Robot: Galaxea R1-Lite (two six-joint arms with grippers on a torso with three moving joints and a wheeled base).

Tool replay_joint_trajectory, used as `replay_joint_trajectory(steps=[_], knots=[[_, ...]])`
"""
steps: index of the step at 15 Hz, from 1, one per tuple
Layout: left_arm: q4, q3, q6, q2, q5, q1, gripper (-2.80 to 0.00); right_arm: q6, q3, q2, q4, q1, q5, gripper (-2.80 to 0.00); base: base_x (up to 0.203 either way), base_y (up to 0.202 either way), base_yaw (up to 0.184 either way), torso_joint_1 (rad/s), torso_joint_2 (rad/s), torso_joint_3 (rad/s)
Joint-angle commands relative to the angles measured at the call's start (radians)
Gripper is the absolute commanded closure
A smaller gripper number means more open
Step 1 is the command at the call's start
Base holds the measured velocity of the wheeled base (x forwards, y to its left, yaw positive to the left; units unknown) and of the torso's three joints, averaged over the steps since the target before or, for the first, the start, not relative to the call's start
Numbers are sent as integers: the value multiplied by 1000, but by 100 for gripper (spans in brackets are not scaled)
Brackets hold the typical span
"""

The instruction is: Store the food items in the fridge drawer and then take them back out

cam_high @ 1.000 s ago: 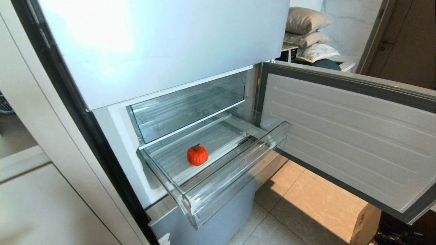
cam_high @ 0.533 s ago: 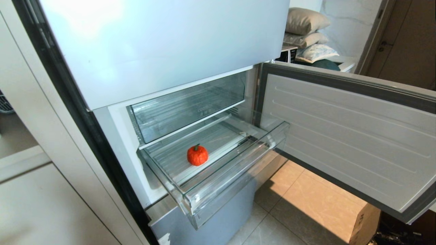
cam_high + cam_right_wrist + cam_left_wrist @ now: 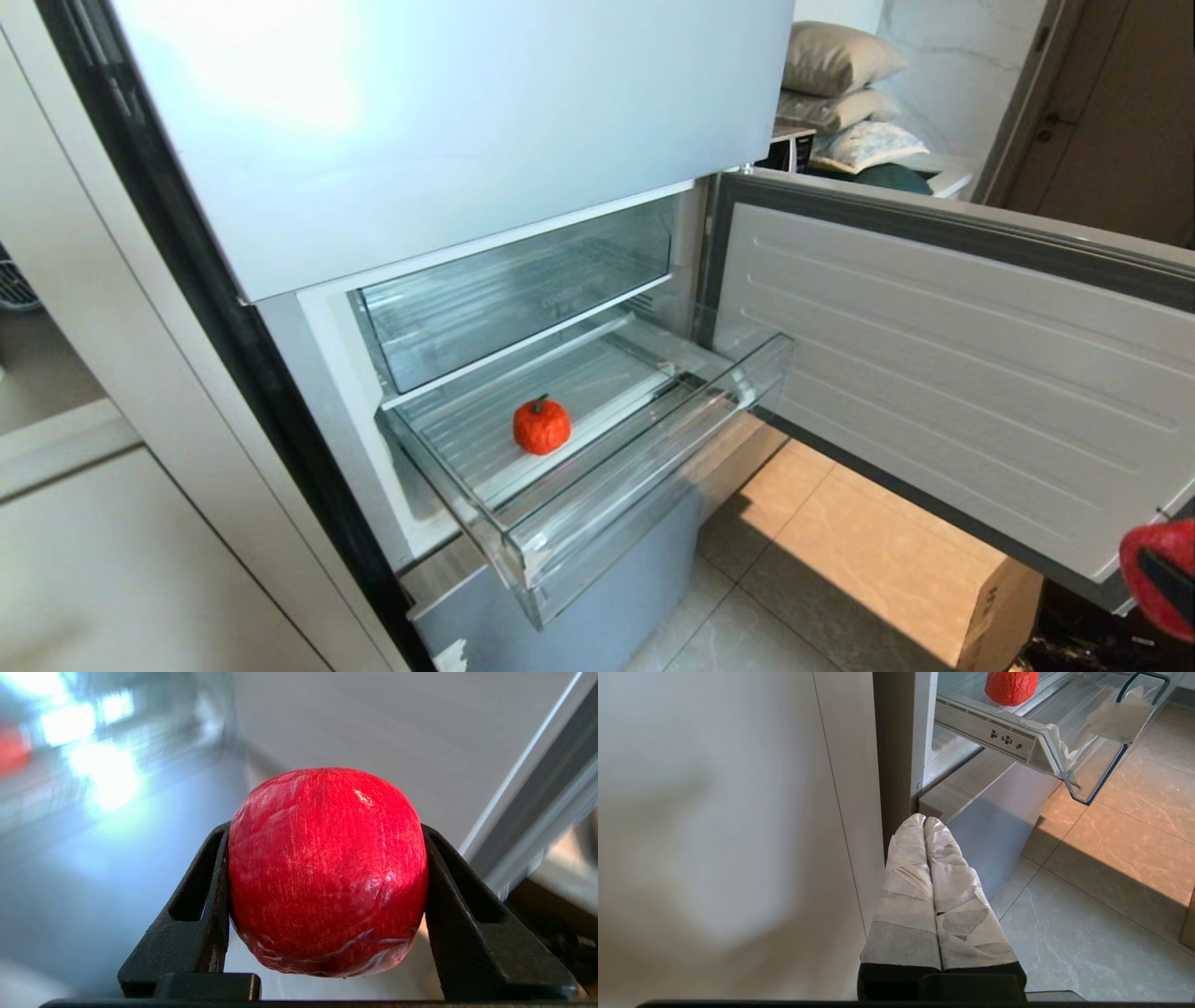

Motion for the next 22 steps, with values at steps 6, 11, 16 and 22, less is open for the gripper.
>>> replay_joint_trajectory(steps=[6, 11, 16, 22], knots=[[1, 0, 0, 0, 0, 0, 0, -138, 72, -617, 521, 173, -136, 0, 0, 0, 0, 0, 0, 0], [1, 0, -1, 0, 0, -1, 0, -159, 69, -685, 529, 187, -111, 0, 0, 0, 0, 0, 0, 0], [1, 0, -1, 0, 0, -1, 0, -77, 69, -685, 528, 187, -154, 0, 0, 0, 0, 0, 0, 0], [1, 0, -1, 0, 0, 0, 0, -73, 69, -685, 526, 187, -158, 0, 0, 0, 17, 0, 0, -1]])
